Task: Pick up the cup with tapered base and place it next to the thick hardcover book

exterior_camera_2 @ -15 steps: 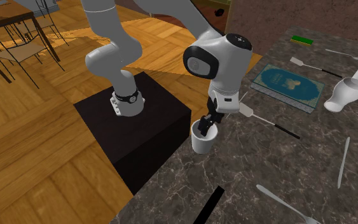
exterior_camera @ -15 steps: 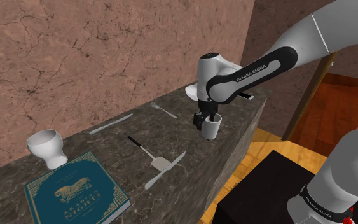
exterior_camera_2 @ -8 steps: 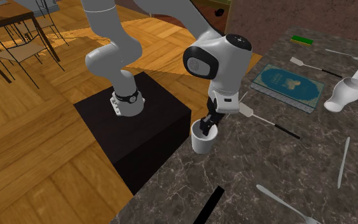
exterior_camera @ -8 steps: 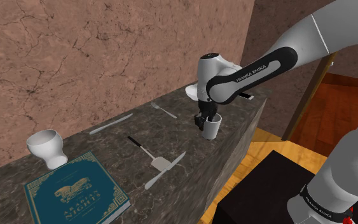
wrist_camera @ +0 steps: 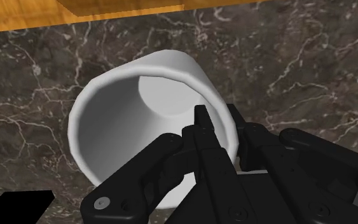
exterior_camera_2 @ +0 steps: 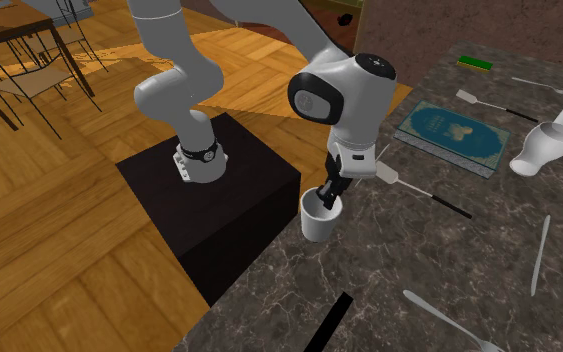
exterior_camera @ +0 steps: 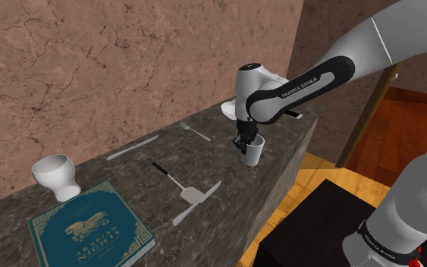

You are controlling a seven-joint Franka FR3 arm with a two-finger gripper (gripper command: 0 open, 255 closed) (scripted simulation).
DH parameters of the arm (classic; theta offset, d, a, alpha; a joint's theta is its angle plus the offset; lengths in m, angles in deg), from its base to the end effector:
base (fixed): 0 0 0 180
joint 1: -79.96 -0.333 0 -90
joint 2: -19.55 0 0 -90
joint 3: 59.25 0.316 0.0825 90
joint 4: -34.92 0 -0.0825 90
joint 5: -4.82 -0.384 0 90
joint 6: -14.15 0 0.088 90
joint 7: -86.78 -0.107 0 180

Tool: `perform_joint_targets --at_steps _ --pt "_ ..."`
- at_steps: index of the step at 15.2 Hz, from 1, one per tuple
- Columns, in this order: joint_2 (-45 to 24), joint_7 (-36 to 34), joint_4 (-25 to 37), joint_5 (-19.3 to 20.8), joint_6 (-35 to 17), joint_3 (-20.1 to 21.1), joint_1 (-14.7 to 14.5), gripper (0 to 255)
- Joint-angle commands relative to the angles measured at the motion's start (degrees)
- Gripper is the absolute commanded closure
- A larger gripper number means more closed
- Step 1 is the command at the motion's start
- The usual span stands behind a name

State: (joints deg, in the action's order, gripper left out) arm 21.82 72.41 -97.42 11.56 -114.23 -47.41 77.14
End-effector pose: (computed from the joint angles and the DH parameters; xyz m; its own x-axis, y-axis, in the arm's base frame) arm 0.4863 0.1238 0.3582 0.9969 0.0787 -0.0089 0.0792 -0.9915 0.1032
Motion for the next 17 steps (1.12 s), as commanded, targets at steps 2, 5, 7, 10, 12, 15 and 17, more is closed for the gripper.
perform_joint_targets --at_steps 2,5,7,10,12,15,17 --pt "0.5 0.2 0.3 -0.2 0.7 0.0 0.0 255" --pt "1.7 0.7 1.4 -0.7 3.0 0.0 0.0 255" --pt "2.5 1.0 2.2 -1.0 4.6 -0.1 -0.1 255" --pt "3.6 1.5 3.4 -1.4 6.9 -0.1 -0.1 255" --pt "4.3 1.8 4.3 -1.6 8.4 -0.1 -0.1 255" --pt "5.2 2.1 5.8 -1.9 10.7 -0.2 -0.1 255" --pt "5.8 2.4 6.8 -2.1 12.2 -0.2 -0.1 255"
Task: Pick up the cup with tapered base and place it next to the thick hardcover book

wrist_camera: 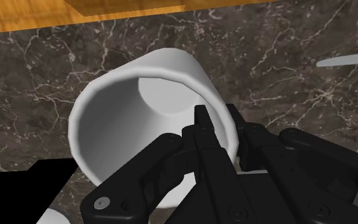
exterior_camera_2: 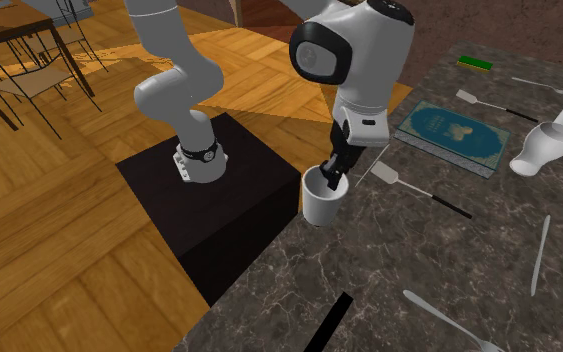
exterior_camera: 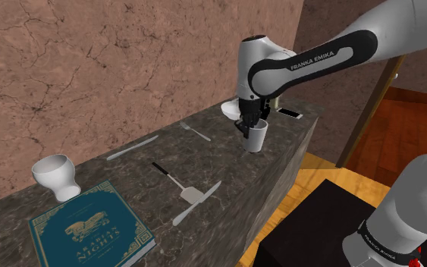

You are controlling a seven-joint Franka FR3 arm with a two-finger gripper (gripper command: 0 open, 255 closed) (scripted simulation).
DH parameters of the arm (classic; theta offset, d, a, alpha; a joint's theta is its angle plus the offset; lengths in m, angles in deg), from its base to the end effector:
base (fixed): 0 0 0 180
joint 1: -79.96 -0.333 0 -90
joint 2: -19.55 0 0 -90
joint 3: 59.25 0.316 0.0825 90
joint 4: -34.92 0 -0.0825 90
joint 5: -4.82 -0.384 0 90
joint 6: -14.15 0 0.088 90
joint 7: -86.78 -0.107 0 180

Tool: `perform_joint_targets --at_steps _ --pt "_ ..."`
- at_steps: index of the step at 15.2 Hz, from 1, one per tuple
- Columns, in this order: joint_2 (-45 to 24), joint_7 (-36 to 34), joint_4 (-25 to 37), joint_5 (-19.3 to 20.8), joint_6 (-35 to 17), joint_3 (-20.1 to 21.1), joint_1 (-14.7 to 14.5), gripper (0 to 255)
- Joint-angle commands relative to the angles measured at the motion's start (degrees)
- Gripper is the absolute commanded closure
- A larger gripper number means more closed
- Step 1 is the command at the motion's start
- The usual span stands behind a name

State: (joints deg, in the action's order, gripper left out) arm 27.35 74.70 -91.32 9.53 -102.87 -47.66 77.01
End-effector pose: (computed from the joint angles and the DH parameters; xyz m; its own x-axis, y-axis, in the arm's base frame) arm 0.4861 0.1234 0.4367 0.9969 0.0786 -0.0084 0.0791 -0.9915 0.1033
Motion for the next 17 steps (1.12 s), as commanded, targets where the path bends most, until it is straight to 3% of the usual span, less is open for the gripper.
perform_joint_targets --at_steps 1,17 --pt "0.5 0.2 1.2 -0.2 1.7 0.0 0.0 255" --pt "2.8 1.6 11.2 -0.9 13.9 -0.3 0.0 255"
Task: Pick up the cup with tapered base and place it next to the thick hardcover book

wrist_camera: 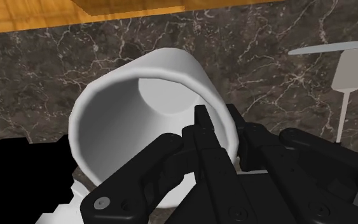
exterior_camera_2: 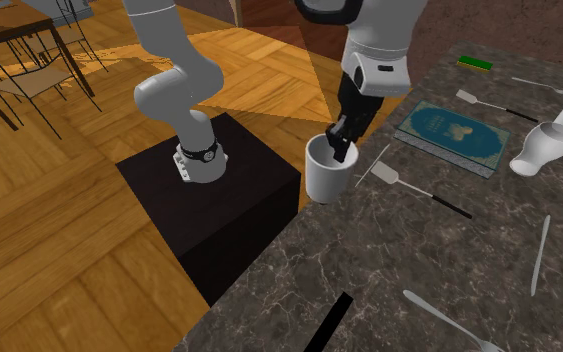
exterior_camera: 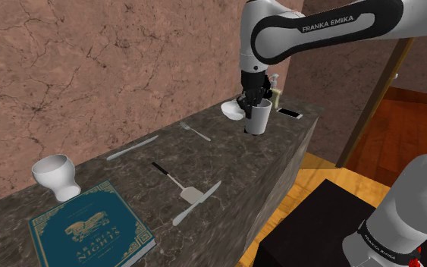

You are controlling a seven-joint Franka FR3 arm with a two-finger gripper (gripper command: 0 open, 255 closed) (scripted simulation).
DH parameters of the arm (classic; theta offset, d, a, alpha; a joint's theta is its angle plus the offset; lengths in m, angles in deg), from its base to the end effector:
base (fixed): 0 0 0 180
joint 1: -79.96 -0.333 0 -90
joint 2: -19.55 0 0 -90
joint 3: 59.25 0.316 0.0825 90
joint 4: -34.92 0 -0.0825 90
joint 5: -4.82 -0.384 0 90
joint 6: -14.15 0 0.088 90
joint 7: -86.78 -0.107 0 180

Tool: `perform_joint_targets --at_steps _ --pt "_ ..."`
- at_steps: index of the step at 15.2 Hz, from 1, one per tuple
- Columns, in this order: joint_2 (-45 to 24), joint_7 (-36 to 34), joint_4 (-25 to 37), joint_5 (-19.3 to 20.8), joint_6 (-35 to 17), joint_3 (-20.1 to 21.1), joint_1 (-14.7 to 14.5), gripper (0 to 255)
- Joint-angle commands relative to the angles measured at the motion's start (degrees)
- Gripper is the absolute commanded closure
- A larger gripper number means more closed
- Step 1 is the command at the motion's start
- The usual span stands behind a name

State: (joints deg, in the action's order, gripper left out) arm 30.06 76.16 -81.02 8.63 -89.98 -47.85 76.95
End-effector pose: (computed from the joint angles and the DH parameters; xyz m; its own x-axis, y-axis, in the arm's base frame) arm 0.4861 0.1247 0.5256 0.9968 0.0790 -0.0084 0.0794 -0.9915 0.1032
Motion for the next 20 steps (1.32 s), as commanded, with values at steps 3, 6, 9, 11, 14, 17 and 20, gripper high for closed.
perform_joint_targets --at_steps 3,6,9,11,14,17,20 --pt "0.1 0.4 3.2 -0.1 3.3 -0.1 0.1 255" --pt "-0.5 -0.9 5.0 -0.1 4.6 0.8 -0.5 255" --pt "-2.9 -5.2 7.7 -0.1 5.3 3.3 -2.2 255" --pt "-4.7 -8.1 9.8 0.1 5.9 4.9 -3.4 255" --pt "-8.0 -12.4 13.5 0.7 6.9 7.3 -5.2 255" --pt "-11.8 -16.8 18.0 1.7 8.1 9.6 -7.2 255" --pt "-16.2 -21.1 23.3 3.3 9.7 11.5 -9.6 255"
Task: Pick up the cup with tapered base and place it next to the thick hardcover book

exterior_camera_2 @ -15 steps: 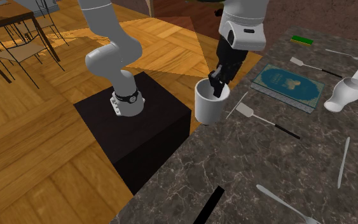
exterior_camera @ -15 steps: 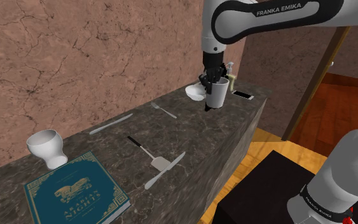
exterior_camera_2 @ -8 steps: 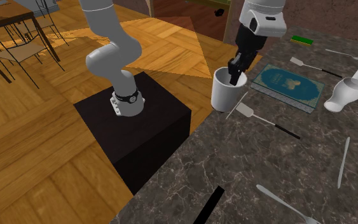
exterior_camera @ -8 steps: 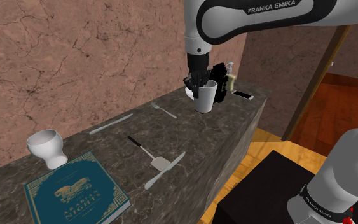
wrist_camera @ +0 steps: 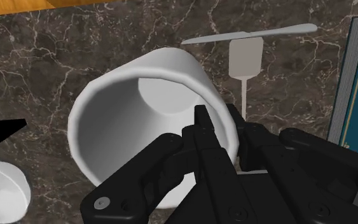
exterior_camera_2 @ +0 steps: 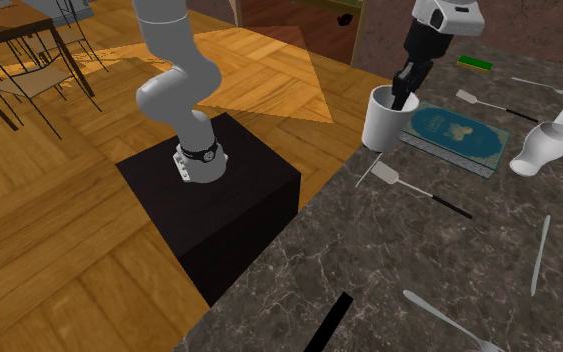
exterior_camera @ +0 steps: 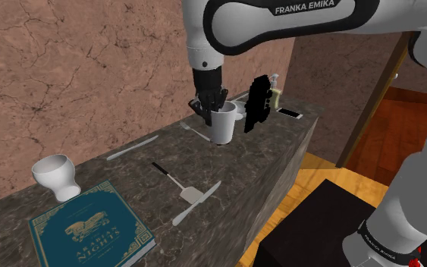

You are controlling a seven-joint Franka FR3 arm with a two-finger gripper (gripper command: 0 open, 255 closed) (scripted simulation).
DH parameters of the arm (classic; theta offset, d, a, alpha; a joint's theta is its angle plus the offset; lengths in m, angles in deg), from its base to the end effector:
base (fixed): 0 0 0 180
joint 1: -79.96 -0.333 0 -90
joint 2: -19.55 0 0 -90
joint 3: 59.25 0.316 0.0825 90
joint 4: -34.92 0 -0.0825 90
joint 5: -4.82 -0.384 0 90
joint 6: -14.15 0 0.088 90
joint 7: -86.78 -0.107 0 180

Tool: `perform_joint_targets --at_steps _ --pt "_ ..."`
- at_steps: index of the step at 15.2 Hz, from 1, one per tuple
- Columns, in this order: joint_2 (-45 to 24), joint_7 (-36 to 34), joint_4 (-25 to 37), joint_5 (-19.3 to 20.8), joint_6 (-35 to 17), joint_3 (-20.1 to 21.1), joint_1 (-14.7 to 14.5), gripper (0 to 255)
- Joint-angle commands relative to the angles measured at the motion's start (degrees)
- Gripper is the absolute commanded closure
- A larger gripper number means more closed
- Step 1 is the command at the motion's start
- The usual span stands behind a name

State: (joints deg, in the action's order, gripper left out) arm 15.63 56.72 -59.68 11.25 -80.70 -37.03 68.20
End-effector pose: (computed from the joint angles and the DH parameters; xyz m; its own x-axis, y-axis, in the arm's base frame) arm 0.4872 0.3074 0.5581 0.9967 0.0806 -0.0086 0.0811 -0.9913 0.1033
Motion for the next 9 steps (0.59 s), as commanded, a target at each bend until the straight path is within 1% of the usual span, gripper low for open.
perform_joint_targets --at_steps 1,5,9 --pt "-3.4 -3.1 3.9 1.2 1.0 1.3 -1.8 255" --pt "-10.6 -8.6 12.9 4.1 4.1 3.2 -6.0 255" --pt "-19.3 -13.3 24.8 7.6 8.5 4.2 -11.6 255"
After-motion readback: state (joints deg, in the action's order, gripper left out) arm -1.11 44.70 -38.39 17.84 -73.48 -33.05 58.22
